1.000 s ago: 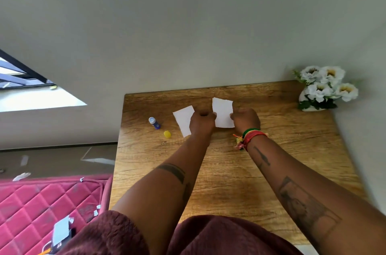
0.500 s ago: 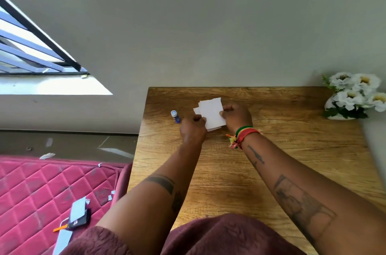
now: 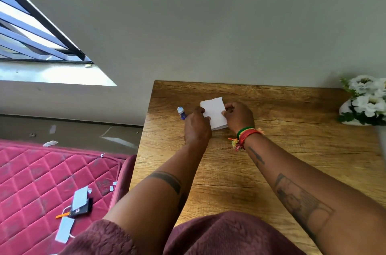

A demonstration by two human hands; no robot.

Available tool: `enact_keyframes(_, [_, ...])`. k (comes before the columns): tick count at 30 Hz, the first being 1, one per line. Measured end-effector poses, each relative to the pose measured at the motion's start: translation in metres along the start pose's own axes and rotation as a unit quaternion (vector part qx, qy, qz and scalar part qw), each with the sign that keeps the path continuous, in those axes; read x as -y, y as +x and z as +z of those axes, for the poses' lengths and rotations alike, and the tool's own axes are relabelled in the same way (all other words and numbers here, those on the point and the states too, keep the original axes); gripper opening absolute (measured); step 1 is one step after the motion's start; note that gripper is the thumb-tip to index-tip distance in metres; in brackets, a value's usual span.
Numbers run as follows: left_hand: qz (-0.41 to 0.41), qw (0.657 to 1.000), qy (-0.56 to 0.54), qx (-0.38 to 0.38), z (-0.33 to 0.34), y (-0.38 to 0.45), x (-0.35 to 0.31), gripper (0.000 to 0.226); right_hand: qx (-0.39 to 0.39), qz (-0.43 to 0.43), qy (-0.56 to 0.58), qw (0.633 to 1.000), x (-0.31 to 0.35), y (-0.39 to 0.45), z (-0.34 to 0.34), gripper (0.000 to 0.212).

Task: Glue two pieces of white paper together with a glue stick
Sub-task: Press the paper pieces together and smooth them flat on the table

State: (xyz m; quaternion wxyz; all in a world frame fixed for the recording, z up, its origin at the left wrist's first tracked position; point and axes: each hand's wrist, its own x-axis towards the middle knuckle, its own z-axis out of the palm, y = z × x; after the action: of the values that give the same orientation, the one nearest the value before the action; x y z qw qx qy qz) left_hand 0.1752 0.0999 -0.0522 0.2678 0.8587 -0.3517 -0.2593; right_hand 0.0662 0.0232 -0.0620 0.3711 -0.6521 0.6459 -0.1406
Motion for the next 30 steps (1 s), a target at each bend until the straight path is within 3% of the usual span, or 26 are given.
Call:
enact_keyframes(11, [0.0,0.997,0.066,0.035,0.003,0.004,-0.003,0.03,0.008,-0.034,-0.029,0.999,-0.003,-0.001,0.0,0.03])
enact_keyframes(18, [0.002,0.991,0.116,0.06,0.0,0.004,-0.009,0.029,0.028,-0.089,-0.071,0.993,-0.008,0.0,0.001,0.045])
enact_keyframes(25, [0.039,0.978,0.181,0.099,-0.002,0.0,-0.012,0.054,0.104,-0.17,-0.197,0.96,-0.009,0.009,-0.003,0.055])
enact_keyframes(30, [0.077,0.927,0.336,0.147,-0.004,0.009,-0.021,0.076,0.165,-0.176,-0.251,0.937,0.0,0.019,-0.011,0.063])
